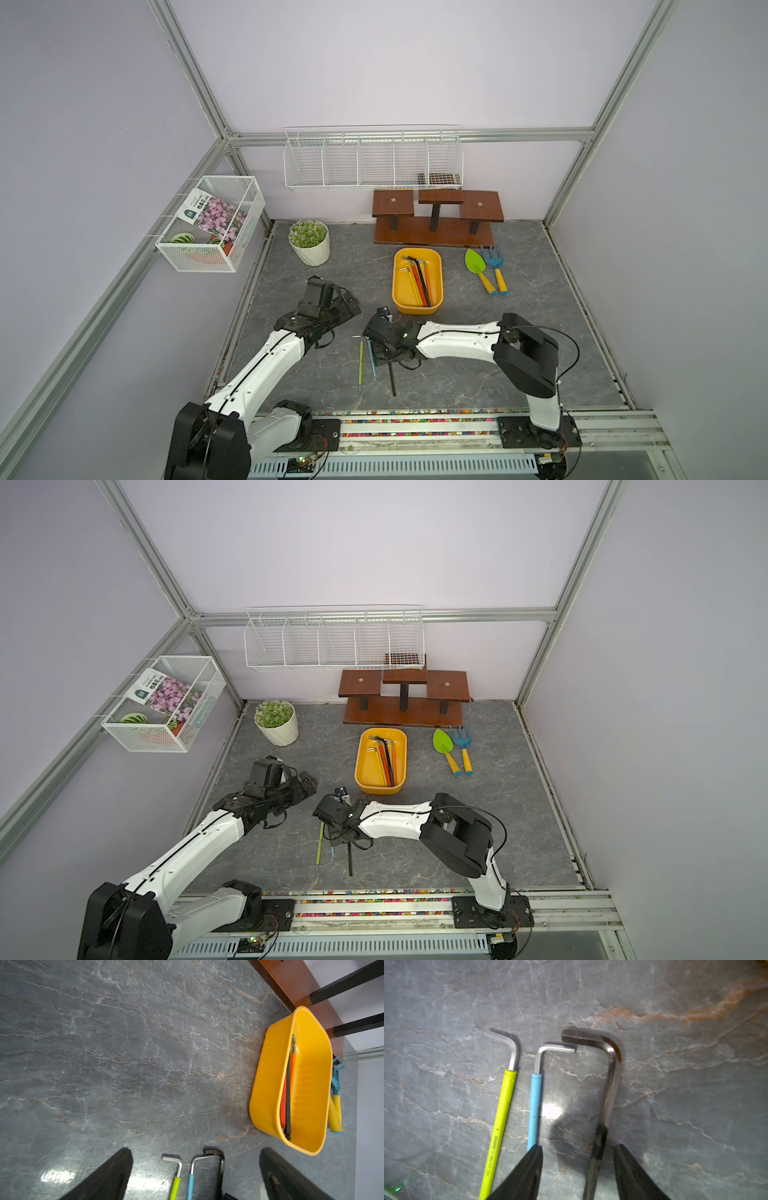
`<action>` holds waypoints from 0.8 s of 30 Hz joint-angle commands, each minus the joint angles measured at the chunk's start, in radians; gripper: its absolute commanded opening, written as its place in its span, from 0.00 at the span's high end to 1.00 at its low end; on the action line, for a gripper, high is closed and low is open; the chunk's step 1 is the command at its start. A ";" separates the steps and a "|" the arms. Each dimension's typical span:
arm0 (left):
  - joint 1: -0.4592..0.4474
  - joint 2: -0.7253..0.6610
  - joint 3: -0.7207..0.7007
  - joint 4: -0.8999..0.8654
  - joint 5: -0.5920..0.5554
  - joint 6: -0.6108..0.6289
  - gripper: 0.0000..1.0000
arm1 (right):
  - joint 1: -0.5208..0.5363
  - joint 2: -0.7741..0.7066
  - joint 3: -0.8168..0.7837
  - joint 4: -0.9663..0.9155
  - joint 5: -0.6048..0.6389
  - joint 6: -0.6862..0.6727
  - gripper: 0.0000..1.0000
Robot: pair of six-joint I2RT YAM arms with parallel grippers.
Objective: Put the hex key on the desktop into the storage box
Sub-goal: Pick up the Allen key from the center of the board.
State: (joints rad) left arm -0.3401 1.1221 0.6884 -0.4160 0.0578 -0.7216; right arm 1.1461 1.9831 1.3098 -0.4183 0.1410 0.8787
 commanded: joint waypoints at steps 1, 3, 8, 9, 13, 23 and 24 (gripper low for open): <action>0.013 0.036 0.039 0.006 0.021 0.008 0.00 | 0.006 0.003 -0.056 -0.033 0.014 0.040 0.43; 0.012 0.051 0.052 -0.001 0.025 0.004 0.00 | 0.007 0.009 -0.071 -0.028 0.012 0.043 0.45; 0.012 0.057 0.053 0.003 0.028 -0.001 0.00 | 0.007 0.034 -0.091 -0.007 0.013 0.048 0.51; 0.012 0.058 0.054 0.002 0.028 -0.001 0.00 | 0.008 0.040 -0.090 -0.007 0.015 0.046 0.53; 0.013 0.057 0.060 -0.004 0.031 0.000 0.00 | 0.007 0.052 -0.088 -0.009 0.029 0.042 0.57; 0.012 0.046 0.072 -0.029 0.048 0.013 0.00 | 0.007 -0.030 -0.124 -0.029 0.097 0.029 0.84; 0.013 0.045 0.072 -0.025 0.053 0.015 0.00 | 0.007 -0.043 -0.128 -0.030 0.102 0.025 0.86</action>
State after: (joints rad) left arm -0.3317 1.1782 0.7307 -0.4313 0.0952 -0.7216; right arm 1.1515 1.9495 1.2282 -0.3607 0.2249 0.9104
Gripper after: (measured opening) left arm 0.999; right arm 0.152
